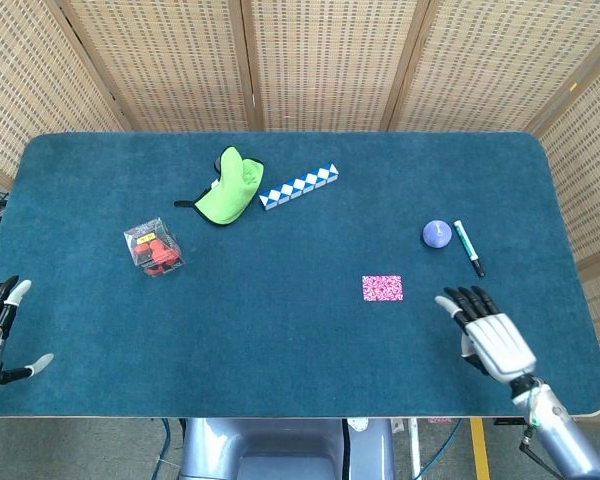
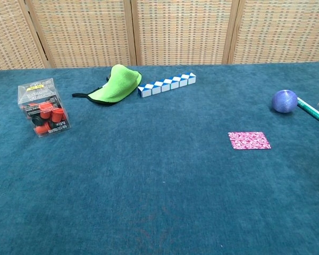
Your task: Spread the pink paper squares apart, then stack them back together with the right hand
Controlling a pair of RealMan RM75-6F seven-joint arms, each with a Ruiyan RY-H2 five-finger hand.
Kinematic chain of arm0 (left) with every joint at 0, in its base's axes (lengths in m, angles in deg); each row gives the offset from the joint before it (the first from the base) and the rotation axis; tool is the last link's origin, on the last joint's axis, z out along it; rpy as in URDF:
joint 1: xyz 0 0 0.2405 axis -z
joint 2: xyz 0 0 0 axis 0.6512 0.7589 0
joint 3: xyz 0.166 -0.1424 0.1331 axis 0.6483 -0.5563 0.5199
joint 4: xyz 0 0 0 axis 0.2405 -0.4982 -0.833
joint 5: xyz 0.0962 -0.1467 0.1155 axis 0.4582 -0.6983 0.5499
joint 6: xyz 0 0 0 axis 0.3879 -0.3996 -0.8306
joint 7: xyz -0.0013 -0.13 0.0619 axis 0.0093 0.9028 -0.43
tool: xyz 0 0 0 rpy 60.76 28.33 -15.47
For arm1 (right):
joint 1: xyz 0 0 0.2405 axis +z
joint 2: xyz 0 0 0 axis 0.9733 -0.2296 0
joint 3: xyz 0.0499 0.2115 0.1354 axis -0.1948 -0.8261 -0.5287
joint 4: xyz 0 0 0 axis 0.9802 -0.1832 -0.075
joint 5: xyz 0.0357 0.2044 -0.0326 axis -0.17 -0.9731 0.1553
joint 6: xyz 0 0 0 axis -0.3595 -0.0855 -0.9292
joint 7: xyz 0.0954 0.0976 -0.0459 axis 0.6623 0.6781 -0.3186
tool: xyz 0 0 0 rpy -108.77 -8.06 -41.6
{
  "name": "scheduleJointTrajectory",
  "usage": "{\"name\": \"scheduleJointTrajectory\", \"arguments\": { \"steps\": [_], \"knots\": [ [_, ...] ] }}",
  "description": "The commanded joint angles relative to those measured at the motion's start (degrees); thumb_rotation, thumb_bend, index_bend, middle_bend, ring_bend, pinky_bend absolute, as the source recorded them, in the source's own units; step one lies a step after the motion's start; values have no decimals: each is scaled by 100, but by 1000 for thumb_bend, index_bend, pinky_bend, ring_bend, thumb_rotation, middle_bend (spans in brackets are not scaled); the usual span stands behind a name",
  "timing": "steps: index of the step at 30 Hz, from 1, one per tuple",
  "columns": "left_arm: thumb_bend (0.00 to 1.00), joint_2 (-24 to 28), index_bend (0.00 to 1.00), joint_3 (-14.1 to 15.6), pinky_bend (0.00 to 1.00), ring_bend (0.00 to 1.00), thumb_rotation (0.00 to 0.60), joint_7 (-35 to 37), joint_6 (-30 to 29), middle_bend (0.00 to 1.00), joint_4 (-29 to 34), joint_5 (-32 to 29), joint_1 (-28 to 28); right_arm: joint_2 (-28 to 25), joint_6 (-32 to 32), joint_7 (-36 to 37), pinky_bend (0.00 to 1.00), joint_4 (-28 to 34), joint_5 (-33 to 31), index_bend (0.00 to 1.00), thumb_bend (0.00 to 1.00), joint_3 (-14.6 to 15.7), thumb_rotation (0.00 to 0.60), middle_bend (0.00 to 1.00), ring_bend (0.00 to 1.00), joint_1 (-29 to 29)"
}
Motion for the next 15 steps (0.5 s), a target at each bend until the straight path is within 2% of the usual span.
{"name": "scheduleJointTrajectory", "arguments": {
  "steps": [1,6,15],
  "knots": [
    [0,-5,0,-4,0,0,600,-14,-10,0,-1,-4,-3,273,-856,-71,0,-213,-412,123,1000,-98,600,103,0,550],
    [0,-12,0,-15,0,0,600,-36,-2,0,2,-36,-2,642,-1447,-433,0,-461,-1003,126,1000,-227,600,108,0,863],
    [0,-20,0,-20,0,0,600,-61,-5,0,11,-48,-5,1288,-1865,-1328,0,-682,-1921,126,1000,-397,600,108,0,1221]
  ]
}}
